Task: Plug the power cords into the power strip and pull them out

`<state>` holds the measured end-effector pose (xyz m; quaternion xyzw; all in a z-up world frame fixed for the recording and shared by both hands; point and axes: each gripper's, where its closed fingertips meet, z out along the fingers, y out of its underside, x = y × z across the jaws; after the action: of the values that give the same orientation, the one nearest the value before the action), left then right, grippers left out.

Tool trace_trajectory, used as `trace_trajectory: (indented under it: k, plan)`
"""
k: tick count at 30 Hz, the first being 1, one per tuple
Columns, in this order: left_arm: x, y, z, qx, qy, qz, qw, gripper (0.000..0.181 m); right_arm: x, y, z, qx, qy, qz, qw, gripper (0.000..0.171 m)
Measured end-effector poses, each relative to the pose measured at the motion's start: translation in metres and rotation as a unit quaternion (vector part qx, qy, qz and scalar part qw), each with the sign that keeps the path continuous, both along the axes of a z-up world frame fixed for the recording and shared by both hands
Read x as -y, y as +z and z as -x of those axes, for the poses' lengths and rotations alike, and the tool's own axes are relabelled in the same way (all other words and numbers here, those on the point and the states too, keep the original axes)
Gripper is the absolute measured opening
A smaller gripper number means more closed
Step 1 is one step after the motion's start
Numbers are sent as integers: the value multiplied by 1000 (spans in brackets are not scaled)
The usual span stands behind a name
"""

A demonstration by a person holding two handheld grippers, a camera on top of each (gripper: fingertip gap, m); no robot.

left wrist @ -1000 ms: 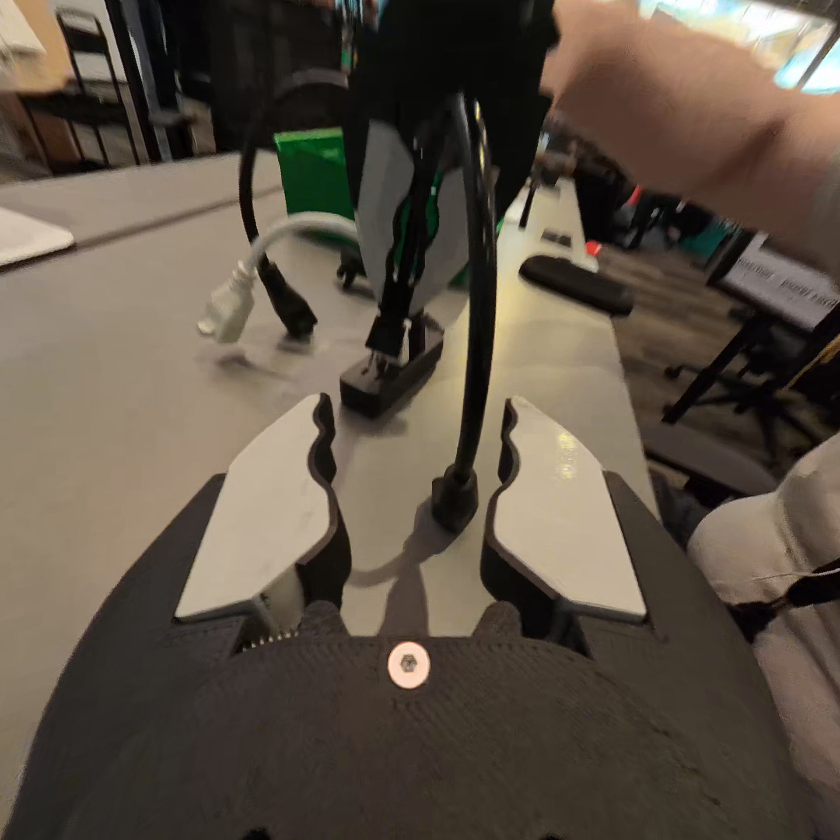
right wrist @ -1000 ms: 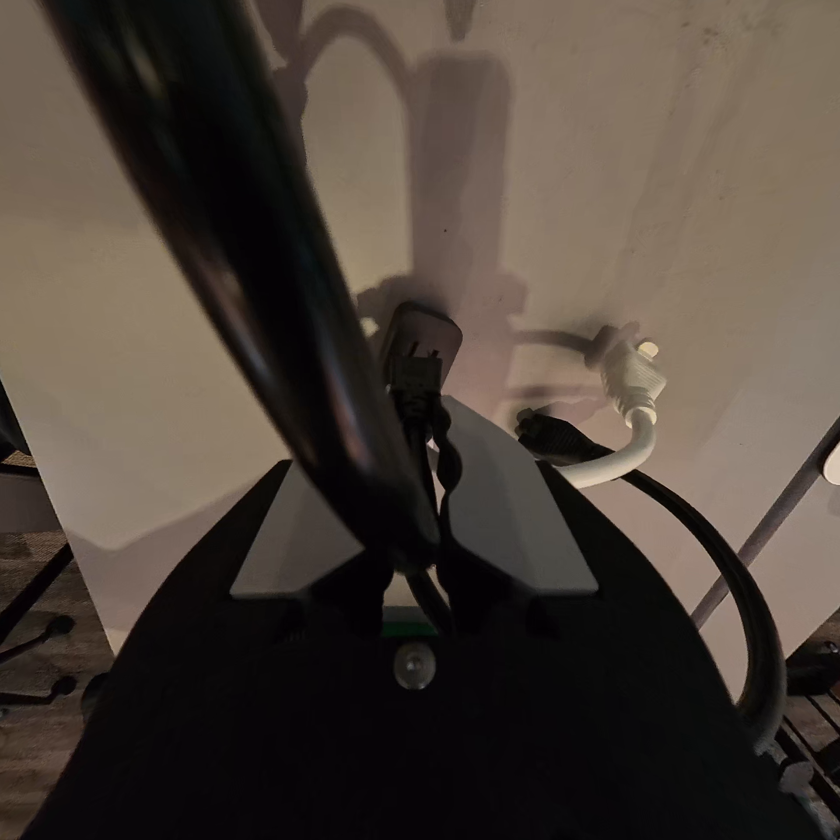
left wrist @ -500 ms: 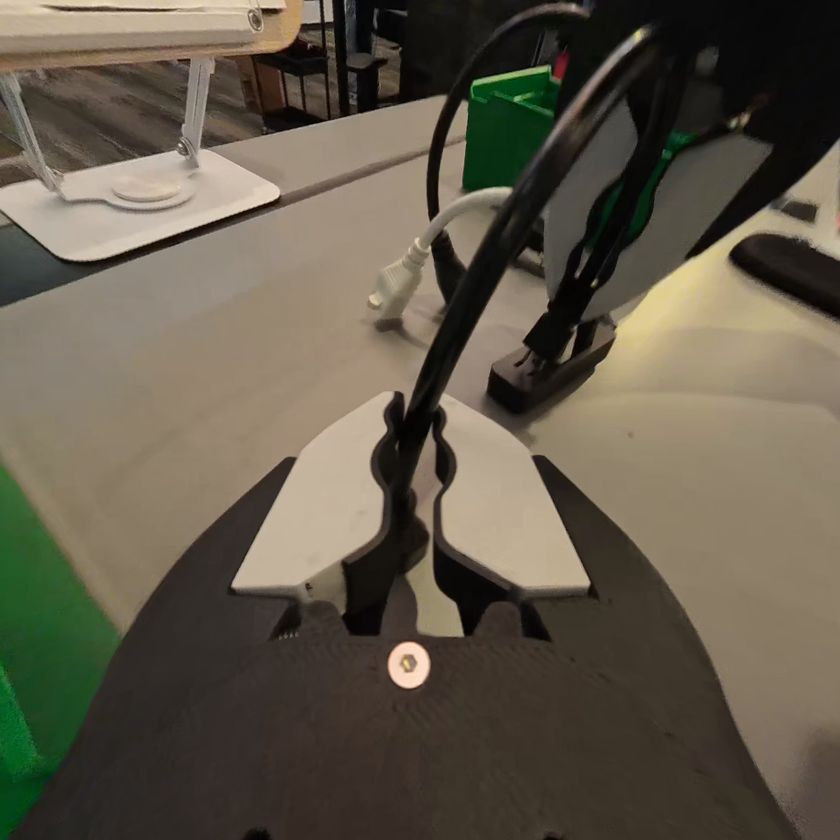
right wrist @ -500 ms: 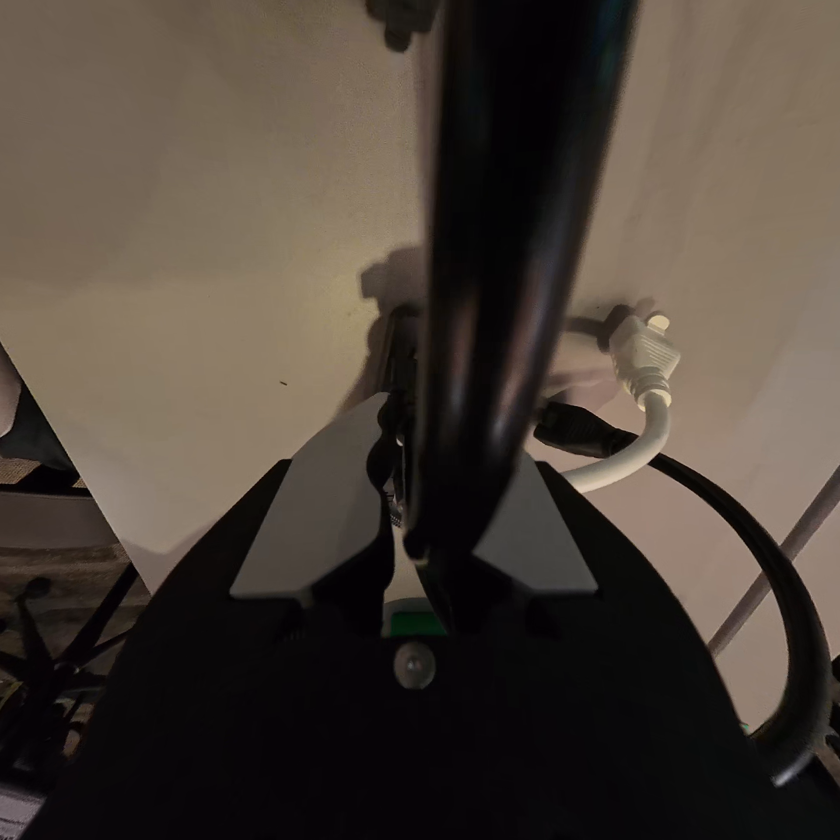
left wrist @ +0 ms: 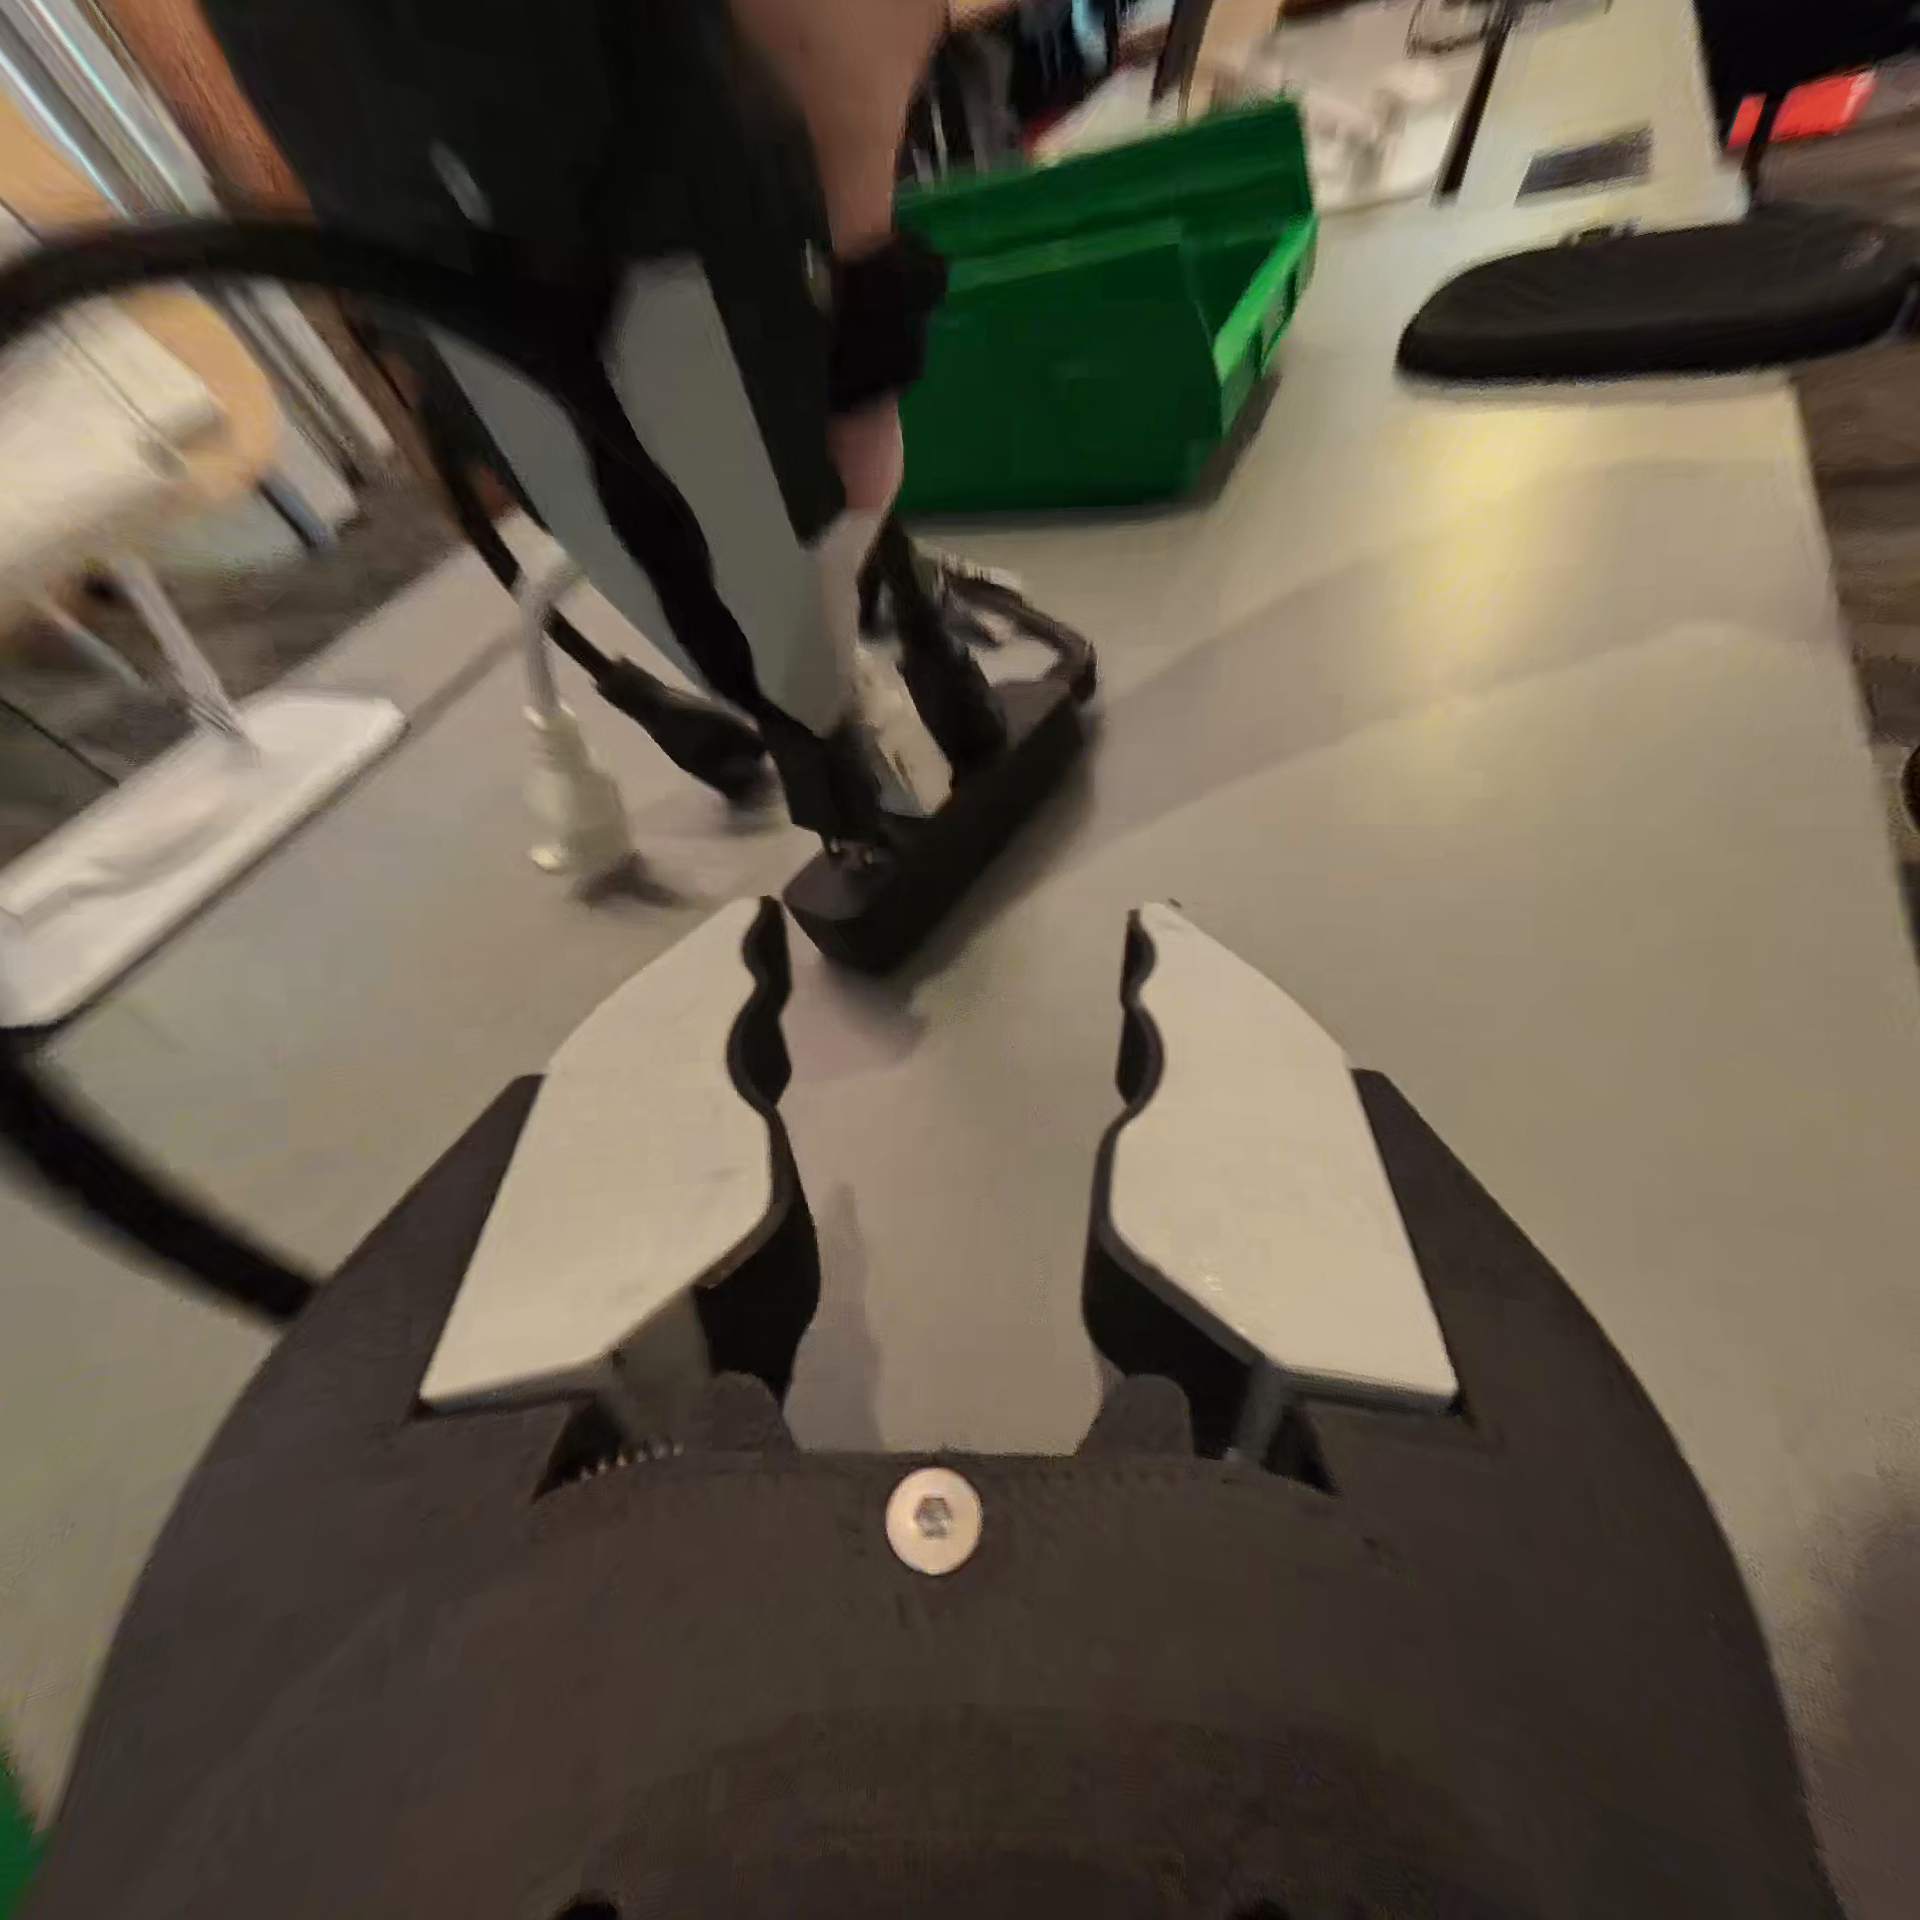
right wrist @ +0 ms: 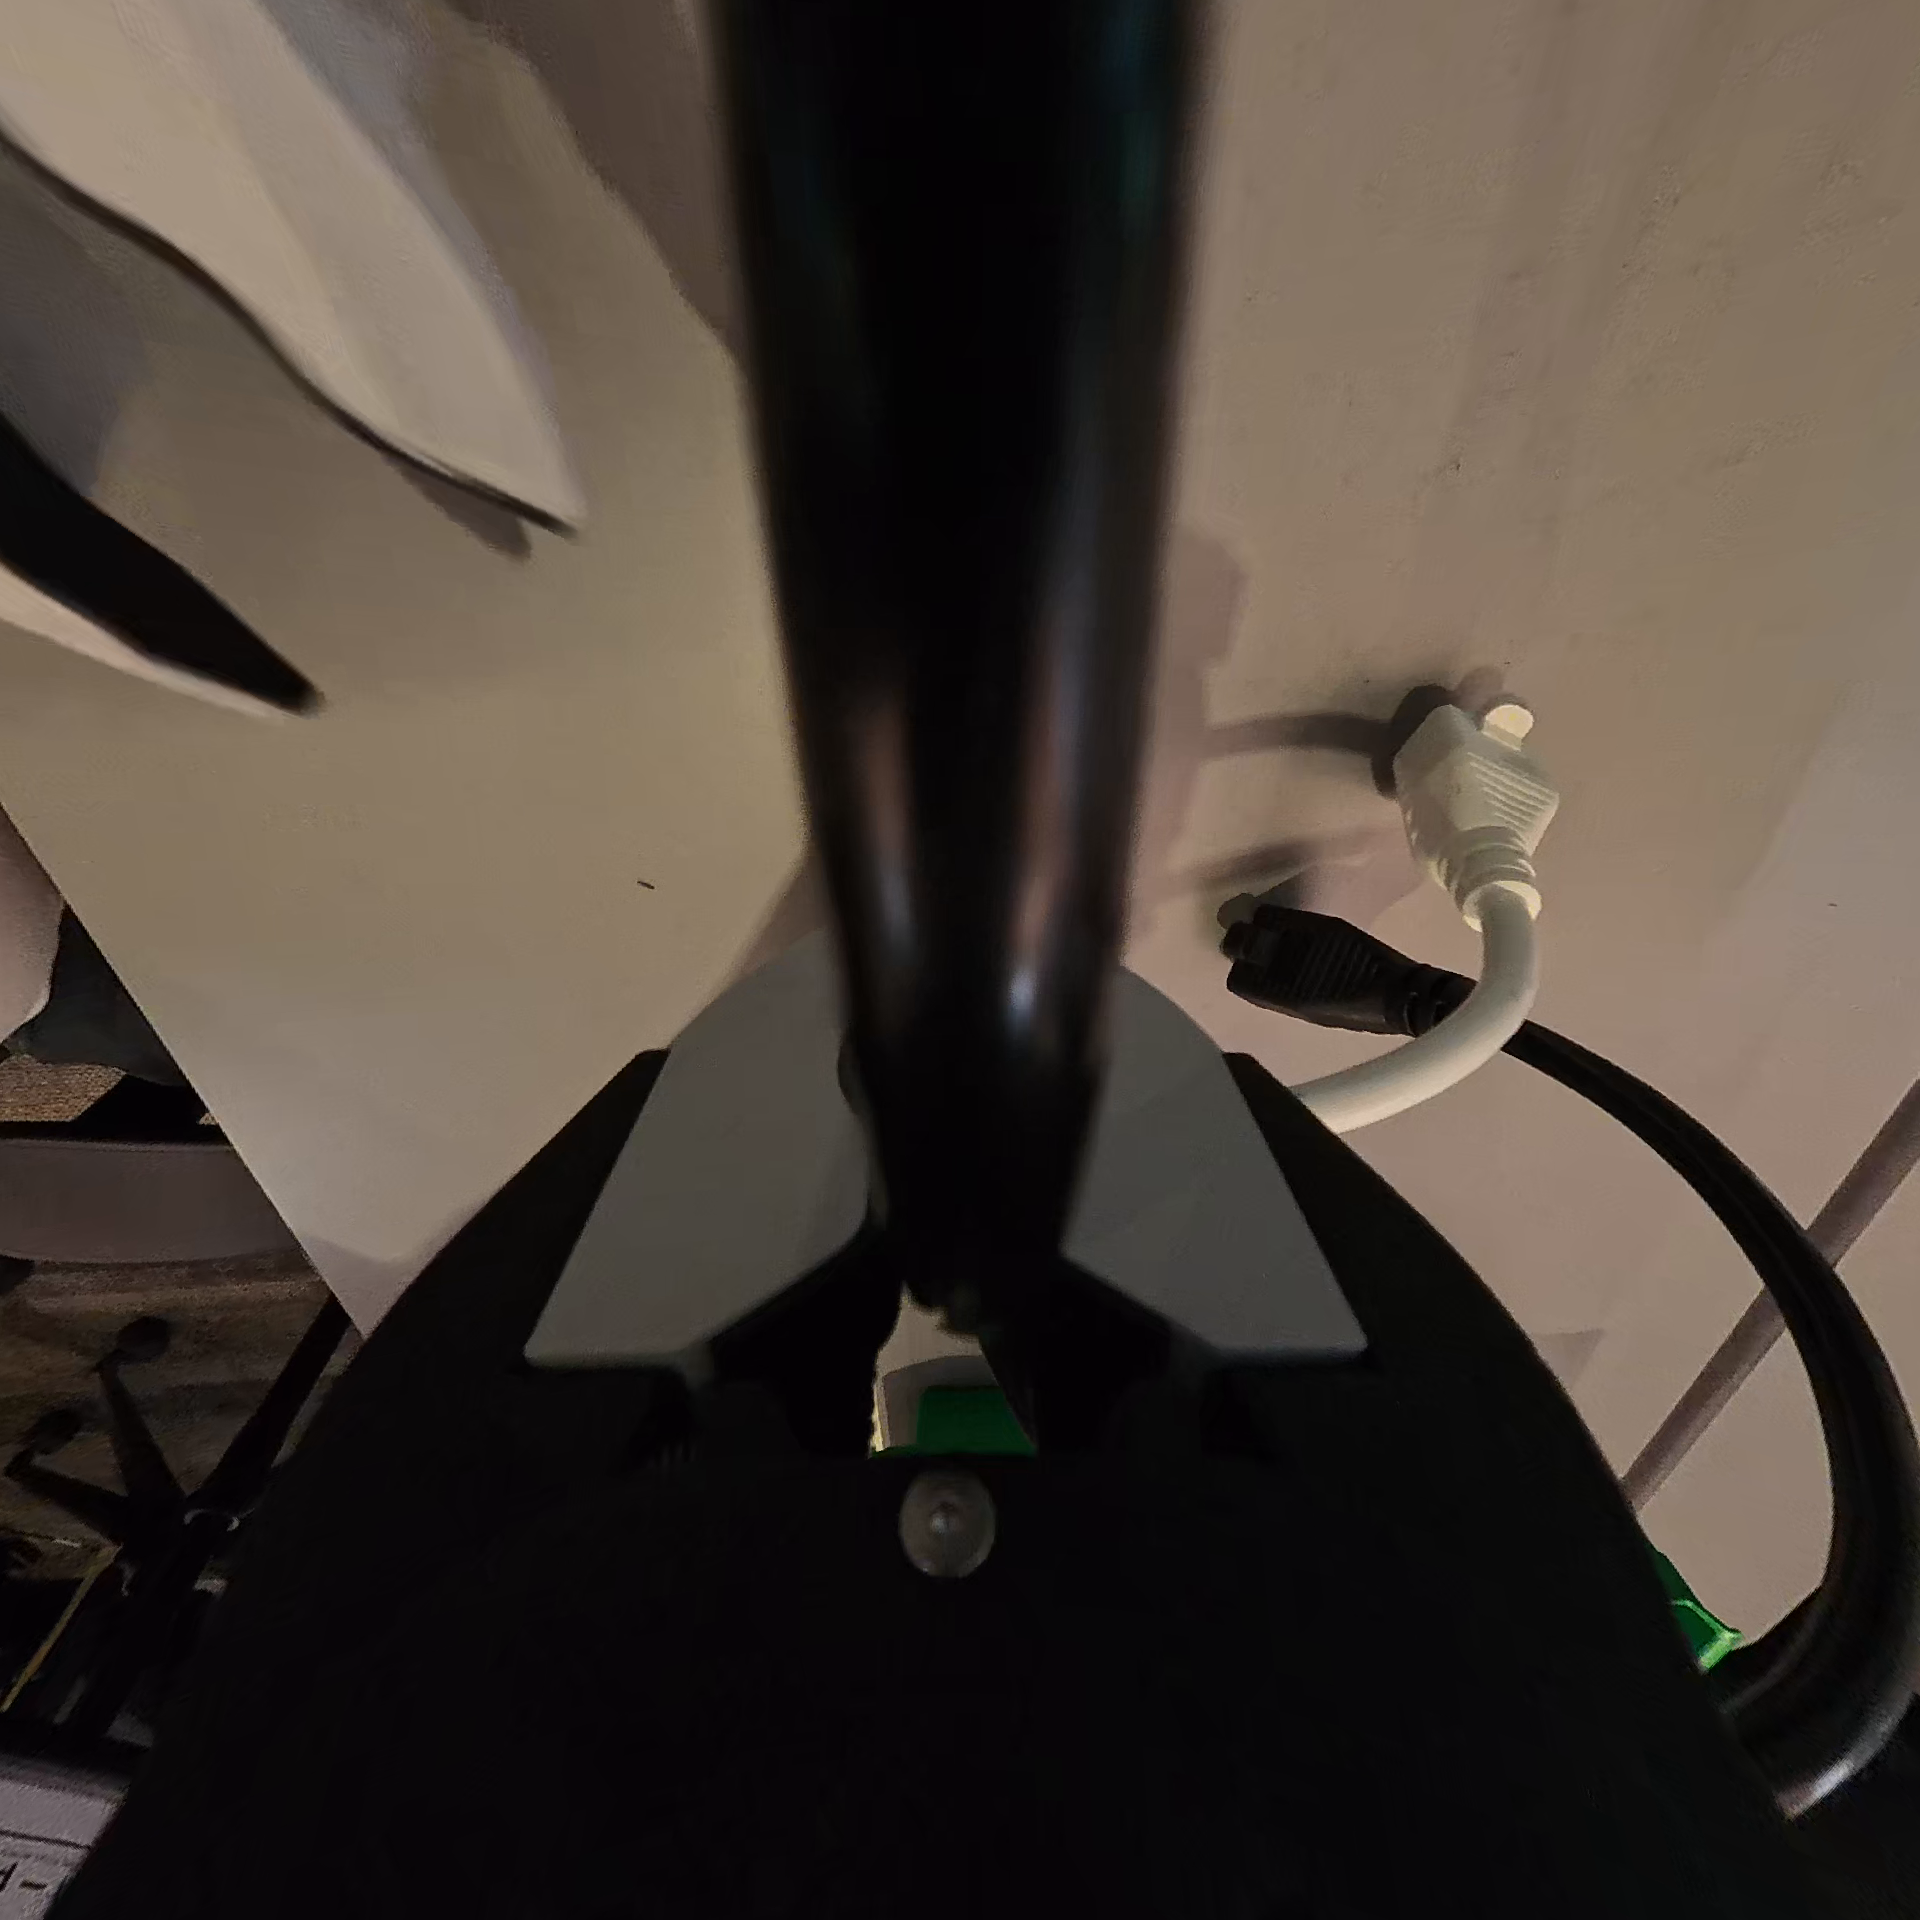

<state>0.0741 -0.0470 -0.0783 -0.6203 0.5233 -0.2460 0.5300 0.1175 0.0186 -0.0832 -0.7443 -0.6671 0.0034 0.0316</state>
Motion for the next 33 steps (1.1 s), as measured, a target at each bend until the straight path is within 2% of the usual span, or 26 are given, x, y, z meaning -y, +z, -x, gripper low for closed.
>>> trace_trajectory:
  k: [1, 5, 9, 14, 19, 21, 23, 29, 33]
  plan:
    - [-10, -11, -9, -21, 9, 19, 1000, 68, 0, 0, 0, 0, 0, -1, 1000, 17]
    - [-44, -35, -36, -51, 11, 79, 996, 65, 1, 0, 0, 0, 7, -7, 1000, 16]
    - [-56, -58, -45, -98, -10, 148, 984, 70, 2, 0, 0, -1, -5, -13, 1000, 17]
    - [-65, -65, -44, -123, -5, 141, 982, 59, 2, 0, 0, -10, -31, -25, 999, 17]
    - [-69, -77, -44, -167, -8, 145, 975, 65, 1, 1, 1, -37, -46, -29, 998, 16]
    - [-68, -77, -45, -167, -21, 141, 975, 64, 0, 1, 2, -46, -51, -32, 997, 16]
    - [-62, -75, -47, -167, -46, 129, 976, 56, -1, 0, 1, -49, -49, -37, 997, 16]
    - [-58, -74, -50, -178, -114, 103, 972, 67, -3, -2, -2, -49, -45, -31, 997, 16]
    - [-67, -71, -53, -171, -117, 82, 975, 60, -2, -2, -2, -53, -39, -34, 997, 16]
